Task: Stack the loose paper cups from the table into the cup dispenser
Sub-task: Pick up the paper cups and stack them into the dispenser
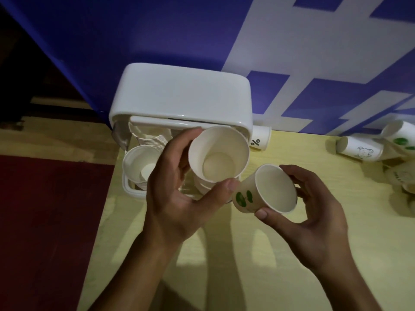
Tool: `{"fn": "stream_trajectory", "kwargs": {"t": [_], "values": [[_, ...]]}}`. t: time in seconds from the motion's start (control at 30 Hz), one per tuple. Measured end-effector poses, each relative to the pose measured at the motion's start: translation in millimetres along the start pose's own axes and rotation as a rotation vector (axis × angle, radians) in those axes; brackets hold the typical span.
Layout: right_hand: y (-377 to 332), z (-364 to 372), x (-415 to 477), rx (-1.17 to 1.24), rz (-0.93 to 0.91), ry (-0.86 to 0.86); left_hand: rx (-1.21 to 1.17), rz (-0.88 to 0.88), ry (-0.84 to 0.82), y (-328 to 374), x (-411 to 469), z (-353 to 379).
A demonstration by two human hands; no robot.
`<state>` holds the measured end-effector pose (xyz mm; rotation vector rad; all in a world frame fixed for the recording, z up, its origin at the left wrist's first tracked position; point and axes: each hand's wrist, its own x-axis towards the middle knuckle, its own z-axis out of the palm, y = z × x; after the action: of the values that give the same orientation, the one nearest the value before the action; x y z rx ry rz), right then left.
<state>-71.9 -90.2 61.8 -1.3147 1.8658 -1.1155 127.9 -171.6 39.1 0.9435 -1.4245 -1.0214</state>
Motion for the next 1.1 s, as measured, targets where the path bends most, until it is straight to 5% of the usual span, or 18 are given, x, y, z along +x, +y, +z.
{"fn": "stream_trajectory", "kwargs": {"t": [0.23,0.57,0.9,1.1], "values": [[7,-3,3,-0.001,0.011,0.011,0.254,-0.145,-0.108,-28,-10,-4],[10,-4,6,-0.026,0.0,0.017,0.396,-0.119,-0.176,-53,-12,-2],[-8,-3,11,0.002,-0.115,0.08,0.249,-0.332,-0.242,-54,-17,-9],[-25,26,27,-0.029,-0.245,0.077,0.079,-0.313,-0.094,-24,-17,-9]]}}
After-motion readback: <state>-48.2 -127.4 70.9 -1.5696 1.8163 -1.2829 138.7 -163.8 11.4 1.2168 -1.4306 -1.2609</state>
